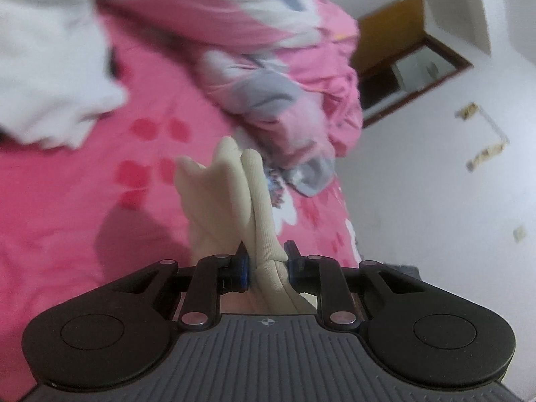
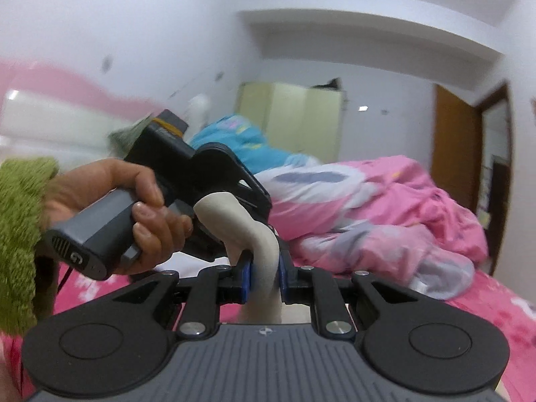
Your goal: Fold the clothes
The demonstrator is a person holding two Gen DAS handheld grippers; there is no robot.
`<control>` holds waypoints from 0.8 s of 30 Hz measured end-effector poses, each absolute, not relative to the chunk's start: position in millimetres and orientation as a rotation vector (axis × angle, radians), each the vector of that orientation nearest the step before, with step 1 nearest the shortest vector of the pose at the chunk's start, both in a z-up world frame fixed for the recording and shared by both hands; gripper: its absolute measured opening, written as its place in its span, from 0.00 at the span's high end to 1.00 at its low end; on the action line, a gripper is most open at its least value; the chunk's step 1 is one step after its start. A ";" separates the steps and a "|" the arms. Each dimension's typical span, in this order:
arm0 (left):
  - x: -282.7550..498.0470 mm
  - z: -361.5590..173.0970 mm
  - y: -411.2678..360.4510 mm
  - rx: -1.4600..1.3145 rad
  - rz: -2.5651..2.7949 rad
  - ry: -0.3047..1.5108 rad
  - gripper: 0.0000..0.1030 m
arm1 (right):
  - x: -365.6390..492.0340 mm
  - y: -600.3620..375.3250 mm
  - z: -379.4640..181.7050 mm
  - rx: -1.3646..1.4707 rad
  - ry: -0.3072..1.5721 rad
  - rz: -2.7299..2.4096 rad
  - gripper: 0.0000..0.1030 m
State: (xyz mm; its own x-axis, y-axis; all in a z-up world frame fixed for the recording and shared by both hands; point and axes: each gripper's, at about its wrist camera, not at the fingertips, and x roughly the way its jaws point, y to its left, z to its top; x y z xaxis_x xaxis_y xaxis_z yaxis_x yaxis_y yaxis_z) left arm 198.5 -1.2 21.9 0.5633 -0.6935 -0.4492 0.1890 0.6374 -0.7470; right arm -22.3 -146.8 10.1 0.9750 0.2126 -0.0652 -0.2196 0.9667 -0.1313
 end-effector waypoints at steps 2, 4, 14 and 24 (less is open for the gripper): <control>193.1 37.3 -31.8 -0.645 -0.588 0.800 0.82 | -29.5 -170.8 14.5 -0.079 0.029 0.185 0.85; 188.9 48.3 -65.2 -0.587 -0.608 0.793 0.82 | -37.5 -196.5 17.4 -0.022 0.012 0.149 0.85; 185.5 39.2 -227.3 -0.304 -0.705 0.856 0.70 | -66.5 -324.2 -4.2 0.255 -0.003 -0.041 0.89; 140.6 17.4 -200.6 -0.193 -0.776 0.758 0.44 | -33.9 -463.6 -121.6 1.051 0.235 0.072 0.90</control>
State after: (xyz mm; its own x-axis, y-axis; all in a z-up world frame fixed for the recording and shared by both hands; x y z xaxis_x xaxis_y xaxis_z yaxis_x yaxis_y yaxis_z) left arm 140.6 -200.6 17.4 0.4688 -0.6940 -0.5464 0.5622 0.7116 -0.4214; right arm -33.9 -463.6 -121.6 0.9727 0.1703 -0.1575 0.0532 0.4968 0.8662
